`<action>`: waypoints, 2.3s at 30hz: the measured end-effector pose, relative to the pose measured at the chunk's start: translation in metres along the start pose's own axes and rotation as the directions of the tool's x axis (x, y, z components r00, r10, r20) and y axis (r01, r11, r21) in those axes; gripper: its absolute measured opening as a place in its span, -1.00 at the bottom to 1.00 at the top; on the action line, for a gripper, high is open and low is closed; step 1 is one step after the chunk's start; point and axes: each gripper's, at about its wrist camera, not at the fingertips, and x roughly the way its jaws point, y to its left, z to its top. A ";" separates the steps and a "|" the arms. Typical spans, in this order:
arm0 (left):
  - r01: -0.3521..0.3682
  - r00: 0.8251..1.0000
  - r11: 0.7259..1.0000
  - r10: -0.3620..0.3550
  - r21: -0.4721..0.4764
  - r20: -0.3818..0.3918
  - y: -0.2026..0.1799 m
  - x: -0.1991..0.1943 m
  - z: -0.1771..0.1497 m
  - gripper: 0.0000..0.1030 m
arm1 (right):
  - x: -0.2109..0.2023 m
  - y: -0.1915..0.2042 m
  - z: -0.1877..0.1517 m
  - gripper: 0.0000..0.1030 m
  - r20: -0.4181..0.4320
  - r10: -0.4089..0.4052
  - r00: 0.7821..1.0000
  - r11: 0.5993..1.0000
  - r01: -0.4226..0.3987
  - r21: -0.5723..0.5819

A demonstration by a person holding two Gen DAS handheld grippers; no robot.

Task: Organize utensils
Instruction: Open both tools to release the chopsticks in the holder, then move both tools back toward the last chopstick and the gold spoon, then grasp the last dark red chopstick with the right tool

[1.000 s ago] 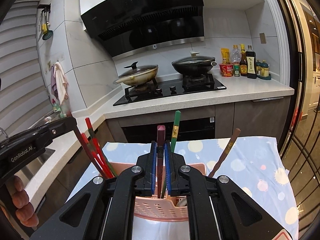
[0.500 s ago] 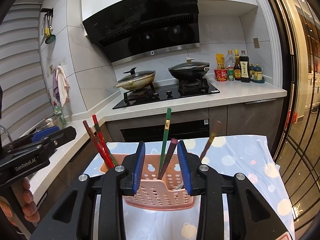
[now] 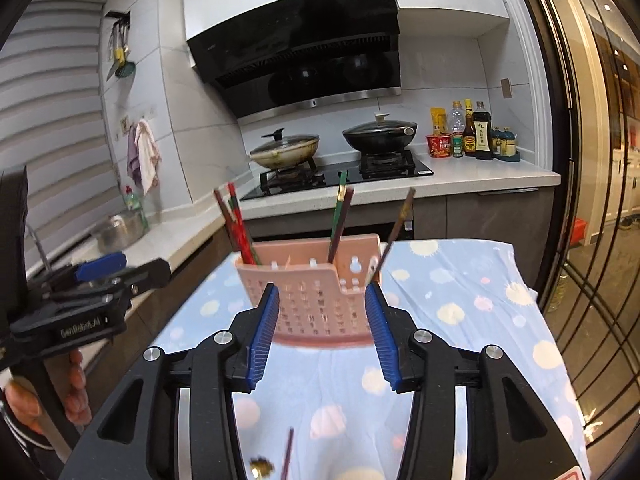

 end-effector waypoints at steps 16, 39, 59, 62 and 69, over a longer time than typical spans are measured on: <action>-0.011 0.980 1.000 0.005 -0.028 -0.199 -0.012 -0.029 -0.126 0.60 | -0.059 0.026 -0.144 -0.08 -0.212 -0.009 0.977 1.000 0.005 -0.022; -0.020 0.925 0.999 0.008 -0.027 -0.379 -0.020 -0.030 -0.217 0.60 | -0.072 0.042 -0.225 -0.08 -0.353 0.001 0.936 1.000 0.000 0.002; -0.017 0.921 1.000 0.005 -0.027 -0.390 -0.020 -0.026 -0.223 0.70 | -0.070 0.045 -0.230 -0.79 -0.321 -0.056 0.945 0.997 0.036 -0.067; -0.017 0.921 1.000 0.007 -0.022 -0.390 -0.022 -0.026 -0.223 0.70 | -0.070 0.039 -0.229 -0.87 -0.320 -0.055 0.946 0.998 0.039 -0.055; 0.025 0.925 1.000 -0.029 -0.014 -0.379 -0.033 -0.031 -0.216 0.70 | -0.070 0.023 -0.226 -0.87 -0.315 -0.071 0.946 0.997 0.073 -0.007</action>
